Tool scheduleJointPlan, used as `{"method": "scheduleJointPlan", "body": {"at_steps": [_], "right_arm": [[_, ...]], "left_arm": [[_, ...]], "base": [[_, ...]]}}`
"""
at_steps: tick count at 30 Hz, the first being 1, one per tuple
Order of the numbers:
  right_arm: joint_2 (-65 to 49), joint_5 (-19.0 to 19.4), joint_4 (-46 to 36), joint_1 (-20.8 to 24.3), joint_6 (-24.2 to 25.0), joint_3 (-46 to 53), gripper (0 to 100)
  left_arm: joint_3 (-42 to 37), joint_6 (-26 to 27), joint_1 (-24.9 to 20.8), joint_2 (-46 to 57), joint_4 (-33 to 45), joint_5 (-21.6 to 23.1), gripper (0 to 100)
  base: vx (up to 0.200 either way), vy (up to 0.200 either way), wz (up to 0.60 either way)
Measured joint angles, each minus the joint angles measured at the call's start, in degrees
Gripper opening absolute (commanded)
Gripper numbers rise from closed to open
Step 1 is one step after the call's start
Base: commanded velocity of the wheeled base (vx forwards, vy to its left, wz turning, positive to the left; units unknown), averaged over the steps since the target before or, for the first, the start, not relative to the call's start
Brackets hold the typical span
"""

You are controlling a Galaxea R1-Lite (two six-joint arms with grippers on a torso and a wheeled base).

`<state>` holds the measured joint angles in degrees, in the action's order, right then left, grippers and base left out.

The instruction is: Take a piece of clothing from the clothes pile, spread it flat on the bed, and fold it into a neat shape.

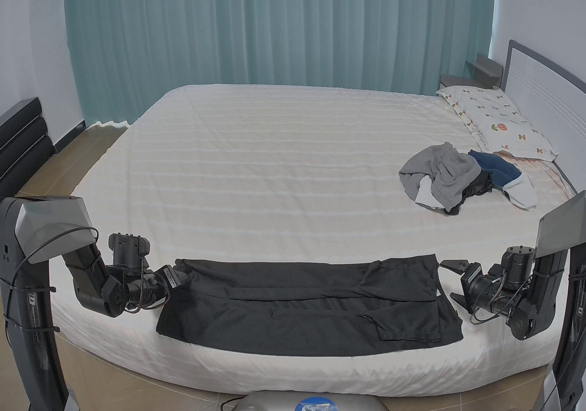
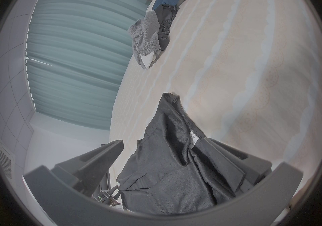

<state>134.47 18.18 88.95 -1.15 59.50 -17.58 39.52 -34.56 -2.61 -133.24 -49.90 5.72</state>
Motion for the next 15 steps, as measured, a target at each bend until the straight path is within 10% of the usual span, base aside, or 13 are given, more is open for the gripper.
{"method": "scheduleJointPlan", "body": {"at_steps": [15], "right_arm": [[0.56,-0.67,0.00,1.17,-0.85,0.28,100]], "left_arm": [[-2.40,1.08,0.33,1.22,0.09,-3.12,0]], "base": [[0.000,0.000,0.00]]}}
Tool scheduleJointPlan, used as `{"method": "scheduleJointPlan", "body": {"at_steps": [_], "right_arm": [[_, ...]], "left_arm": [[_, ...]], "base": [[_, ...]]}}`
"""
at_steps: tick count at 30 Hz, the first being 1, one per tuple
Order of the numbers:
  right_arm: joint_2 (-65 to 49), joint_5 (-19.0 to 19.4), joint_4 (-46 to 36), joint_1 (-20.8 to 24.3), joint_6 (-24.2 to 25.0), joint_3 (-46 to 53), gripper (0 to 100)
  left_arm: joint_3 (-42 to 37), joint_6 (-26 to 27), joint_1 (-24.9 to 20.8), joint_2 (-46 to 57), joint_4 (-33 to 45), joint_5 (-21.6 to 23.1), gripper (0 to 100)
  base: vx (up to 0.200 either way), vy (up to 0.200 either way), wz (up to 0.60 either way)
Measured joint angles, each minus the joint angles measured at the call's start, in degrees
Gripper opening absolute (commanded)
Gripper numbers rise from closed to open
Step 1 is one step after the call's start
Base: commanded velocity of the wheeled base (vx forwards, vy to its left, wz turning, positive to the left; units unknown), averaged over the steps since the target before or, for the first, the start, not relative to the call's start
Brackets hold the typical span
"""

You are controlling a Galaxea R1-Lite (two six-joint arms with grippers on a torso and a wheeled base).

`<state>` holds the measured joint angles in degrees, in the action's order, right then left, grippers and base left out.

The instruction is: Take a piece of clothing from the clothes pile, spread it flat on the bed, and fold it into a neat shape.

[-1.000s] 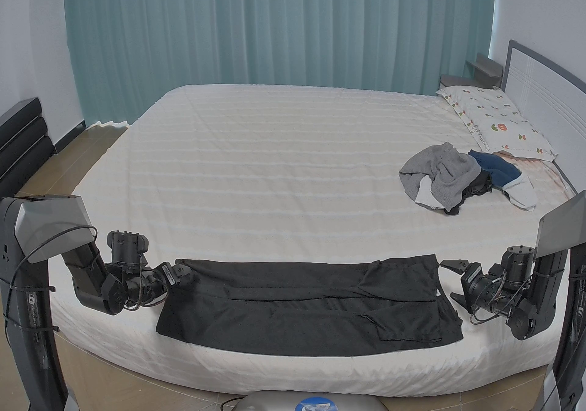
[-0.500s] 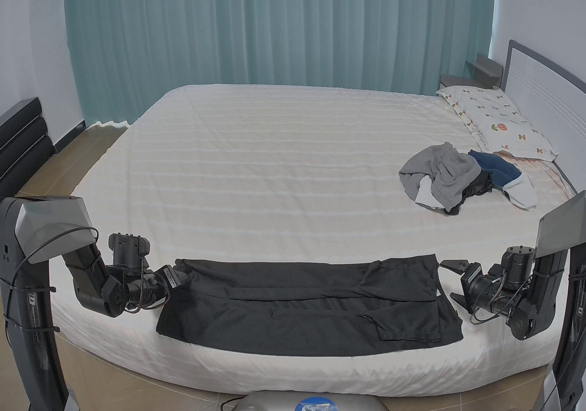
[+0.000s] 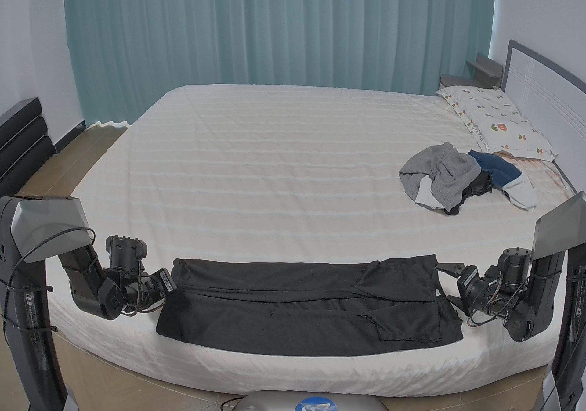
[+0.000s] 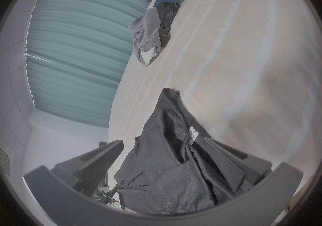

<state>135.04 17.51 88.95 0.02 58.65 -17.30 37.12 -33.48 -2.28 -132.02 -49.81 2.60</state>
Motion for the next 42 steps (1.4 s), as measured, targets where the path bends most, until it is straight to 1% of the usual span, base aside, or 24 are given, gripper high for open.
{"method": "scheduleJointPlan", "body": {"at_steps": [9,14,16,19,24,26,28,31,35,42], "right_arm": [[0.16,0.04,0.00,0.13,-0.16,0.00,100],[-0.94,-0.54,0.02,0.91,-1.34,-0.78,100],[-1.46,-1.45,0.02,2.18,-1.54,-1.11,100],[-1.88,-4.68,0.02,4.52,-1.80,-1.69,100],[-0.35,-8.67,0.00,7.41,-2.18,-2.51,100],[0.35,-10.23,0.00,8.31,-2.49,-2.60,100],[0.79,-10.89,-0.02,8.95,-2.65,-2.60,100],[0.52,-13.13,-0.02,9.78,-2.68,-2.35,100],[-1.66,-14.07,0.00,11.50,-2.66,-0.76,100],[-3.75,-14.53,-0.05,13.48,-2.62,0.66,100]], "left_arm": [[-0.11,0.01,-0.15,0.07,0.00,-0.04,0],[0.20,-0.11,-0.17,-0.02,-0.05,0.00,0],[0.33,-0.18,-0.17,-0.06,-0.06,0.07,0],[0.50,-0.33,-0.11,-0.09,-0.06,0.16,0],[0.77,-0.43,0.07,-0.11,-0.09,0.20,0],[0.83,-0.43,0.07,-0.12,-0.13,0.20,0],[0.85,-0.43,0.07,-0.15,-0.38,0.20,0],[0.78,-0.38,0.07,-0.30,-2.08,0.16,0],[0.59,-0.32,0.11,-0.94,-4.02,0.02,0],[0.41,-0.32,0.17,-1.50,-4.68,-0.02,0]], "base": [[0.000,0.000,0.00],[0.000,0.000,0.00],[0.000,0.000,0.00],[0.000,0.000,0.00],[0.000,0.000,0.00],[0.000,0.000,0.00],[0.000,0.000,0.00],[0.000,0.000,0.00],[0.000,0.000,0.00],[0.000,0.000,0.00]]}}
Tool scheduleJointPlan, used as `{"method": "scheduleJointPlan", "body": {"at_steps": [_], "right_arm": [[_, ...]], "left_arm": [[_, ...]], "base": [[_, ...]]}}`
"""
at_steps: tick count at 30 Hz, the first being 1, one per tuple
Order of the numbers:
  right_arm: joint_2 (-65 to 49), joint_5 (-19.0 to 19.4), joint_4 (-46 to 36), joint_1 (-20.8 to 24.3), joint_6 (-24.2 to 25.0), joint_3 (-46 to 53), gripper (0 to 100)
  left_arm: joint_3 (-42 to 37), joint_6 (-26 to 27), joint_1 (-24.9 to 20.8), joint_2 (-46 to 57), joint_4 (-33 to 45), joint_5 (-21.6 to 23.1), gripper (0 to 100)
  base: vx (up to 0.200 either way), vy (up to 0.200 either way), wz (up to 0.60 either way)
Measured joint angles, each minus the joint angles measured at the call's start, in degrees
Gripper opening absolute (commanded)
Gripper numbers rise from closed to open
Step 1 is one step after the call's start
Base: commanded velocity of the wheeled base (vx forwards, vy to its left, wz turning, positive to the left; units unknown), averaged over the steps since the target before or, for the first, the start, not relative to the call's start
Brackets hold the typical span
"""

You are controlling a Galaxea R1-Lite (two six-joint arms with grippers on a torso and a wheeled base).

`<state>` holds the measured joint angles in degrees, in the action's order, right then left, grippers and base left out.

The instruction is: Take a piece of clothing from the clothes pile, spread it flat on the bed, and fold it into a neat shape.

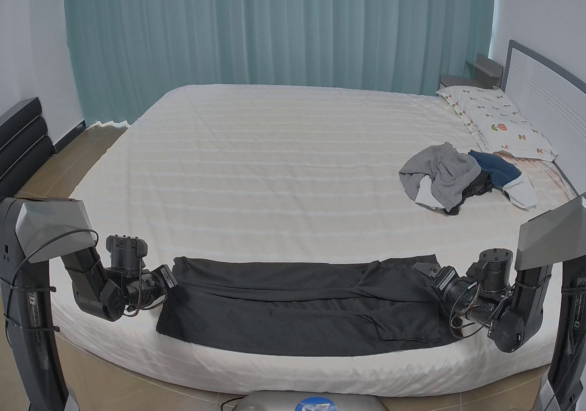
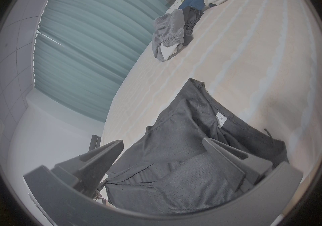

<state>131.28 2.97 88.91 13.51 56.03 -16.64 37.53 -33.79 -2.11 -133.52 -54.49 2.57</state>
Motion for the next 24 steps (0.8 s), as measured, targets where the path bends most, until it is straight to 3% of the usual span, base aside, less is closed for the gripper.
{"method": "scheduleJointPlan", "body": {"at_steps": [24], "right_arm": [[5.44,-0.22,-0.28,2.06,0.18,-0.39,100]], "left_arm": [[-0.16,-0.28,0.00,0.15,-0.02,-0.01,0]], "base": [[0.000,0.000,0.00]]}}
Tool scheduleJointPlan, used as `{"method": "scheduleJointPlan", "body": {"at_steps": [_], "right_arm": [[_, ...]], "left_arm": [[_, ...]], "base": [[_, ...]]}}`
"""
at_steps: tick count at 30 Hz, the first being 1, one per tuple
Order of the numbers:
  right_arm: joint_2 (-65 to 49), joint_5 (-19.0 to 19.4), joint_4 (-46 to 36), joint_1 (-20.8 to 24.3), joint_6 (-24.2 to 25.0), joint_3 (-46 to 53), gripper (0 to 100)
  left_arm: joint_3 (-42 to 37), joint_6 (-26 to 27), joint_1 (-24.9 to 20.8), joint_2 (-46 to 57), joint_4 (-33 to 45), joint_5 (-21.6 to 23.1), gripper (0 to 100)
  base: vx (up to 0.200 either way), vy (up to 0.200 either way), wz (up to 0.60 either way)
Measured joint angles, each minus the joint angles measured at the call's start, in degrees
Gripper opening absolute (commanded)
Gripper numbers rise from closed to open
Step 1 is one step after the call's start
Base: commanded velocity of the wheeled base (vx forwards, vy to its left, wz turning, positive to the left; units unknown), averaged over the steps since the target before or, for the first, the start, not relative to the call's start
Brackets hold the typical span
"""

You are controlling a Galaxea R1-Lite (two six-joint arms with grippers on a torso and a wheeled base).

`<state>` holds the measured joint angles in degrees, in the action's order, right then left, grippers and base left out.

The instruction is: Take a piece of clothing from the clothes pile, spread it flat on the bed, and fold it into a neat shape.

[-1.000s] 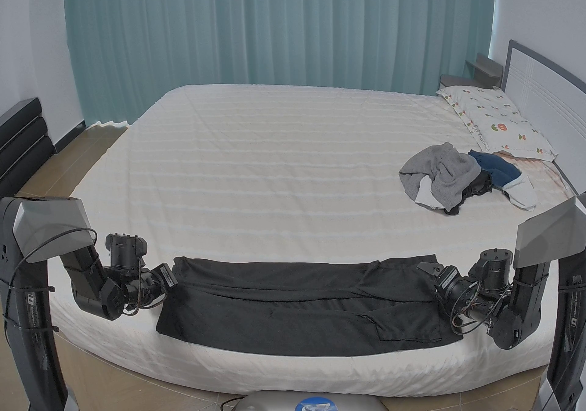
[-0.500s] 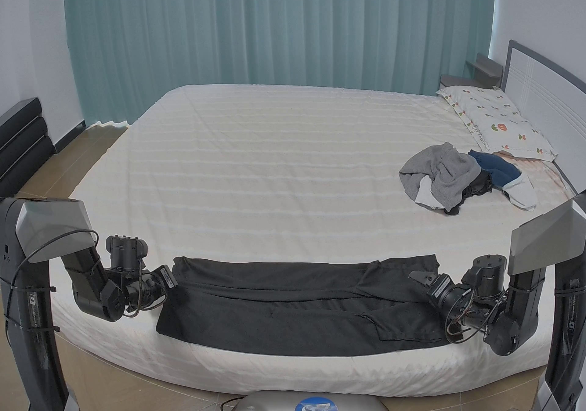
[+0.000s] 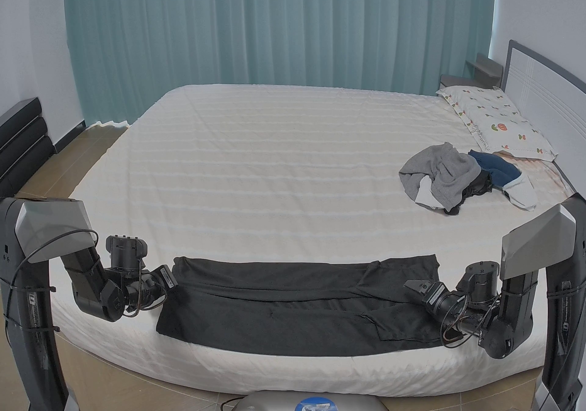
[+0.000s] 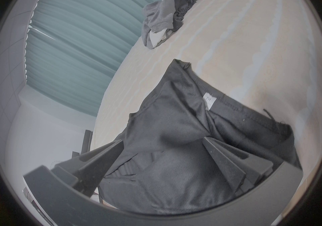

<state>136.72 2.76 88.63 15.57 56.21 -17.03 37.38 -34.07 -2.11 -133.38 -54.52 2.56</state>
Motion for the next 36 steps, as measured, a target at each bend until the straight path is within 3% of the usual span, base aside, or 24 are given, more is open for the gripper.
{"method": "scheduleJointPlan", "body": {"at_steps": [5,16,17,23,36], "right_arm": [[-0.15,-0.29,0.09,0.96,0.11,0.52,100],[1.79,-2.68,-3.12,-1.55,-0.18,-3.58,100],[1.88,-2.97,-3.78,-1.68,-0.21,-4.07,0],[2.06,-5.53,-5.01,-1.84,-0.16,-6.25,0],[-0.48,-5.68,-4.00,-1.74,0.26,-6.51,0]], "left_arm": [[0.09,0.00,-0.01,0.00,0.02,0.00,0],[0.22,-0.05,-0.06,0.00,0.05,0.00,0],[0.22,-0.06,-0.06,0.02,0.05,0.00,0],[0.35,-0.11,-0.06,0.09,0.00,0.00,0],[0.55,-0.52,0.57,1.29,-0.04,0.22,0]], "base": [[0.000,0.000,0.00],[0.000,0.000,0.00],[0.000,0.000,0.00],[0.000,0.000,0.00],[0.000,0.000,0.00]]}}
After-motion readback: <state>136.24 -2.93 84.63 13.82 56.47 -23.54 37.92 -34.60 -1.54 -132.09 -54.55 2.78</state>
